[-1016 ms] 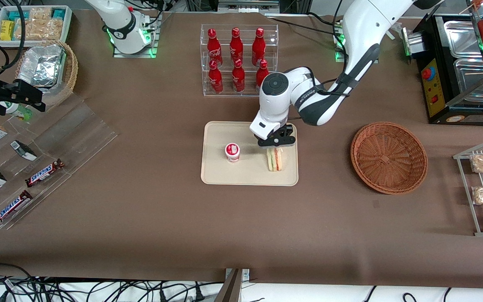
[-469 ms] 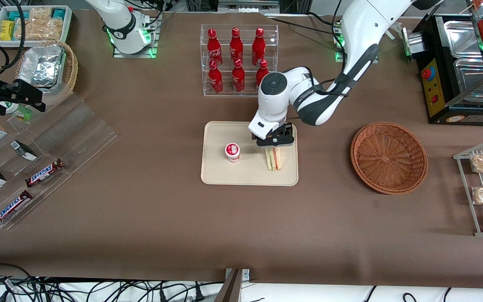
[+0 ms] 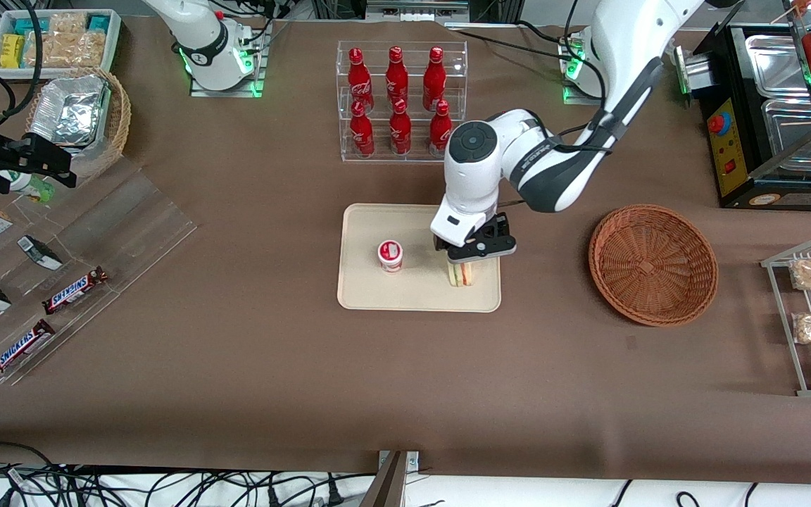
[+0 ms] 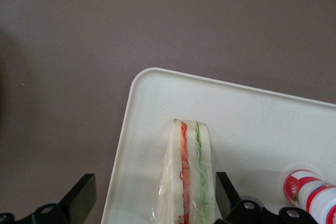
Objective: Place sandwich from basket to tray
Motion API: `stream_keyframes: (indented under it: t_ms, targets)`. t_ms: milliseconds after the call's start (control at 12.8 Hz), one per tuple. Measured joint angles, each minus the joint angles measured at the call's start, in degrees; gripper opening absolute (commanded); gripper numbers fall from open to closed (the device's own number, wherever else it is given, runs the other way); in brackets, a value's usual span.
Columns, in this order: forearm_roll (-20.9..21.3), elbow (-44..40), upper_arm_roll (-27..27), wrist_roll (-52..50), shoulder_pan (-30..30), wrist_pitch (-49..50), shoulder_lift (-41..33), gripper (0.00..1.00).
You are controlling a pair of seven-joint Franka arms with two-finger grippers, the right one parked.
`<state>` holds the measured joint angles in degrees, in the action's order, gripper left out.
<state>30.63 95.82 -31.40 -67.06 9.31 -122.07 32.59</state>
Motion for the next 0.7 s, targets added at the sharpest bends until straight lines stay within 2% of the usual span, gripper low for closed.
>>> stream_keyframes:
  t_ms: [312, 703]
  targets:
    - [-3.68, -6.04, -0.05, 2.14, -2.74, 7.21, -0.56, 1.0]
    - [-9.7, -10.28, 0.04, 14.25, -6.89, 13.94, -2.04, 1.0]
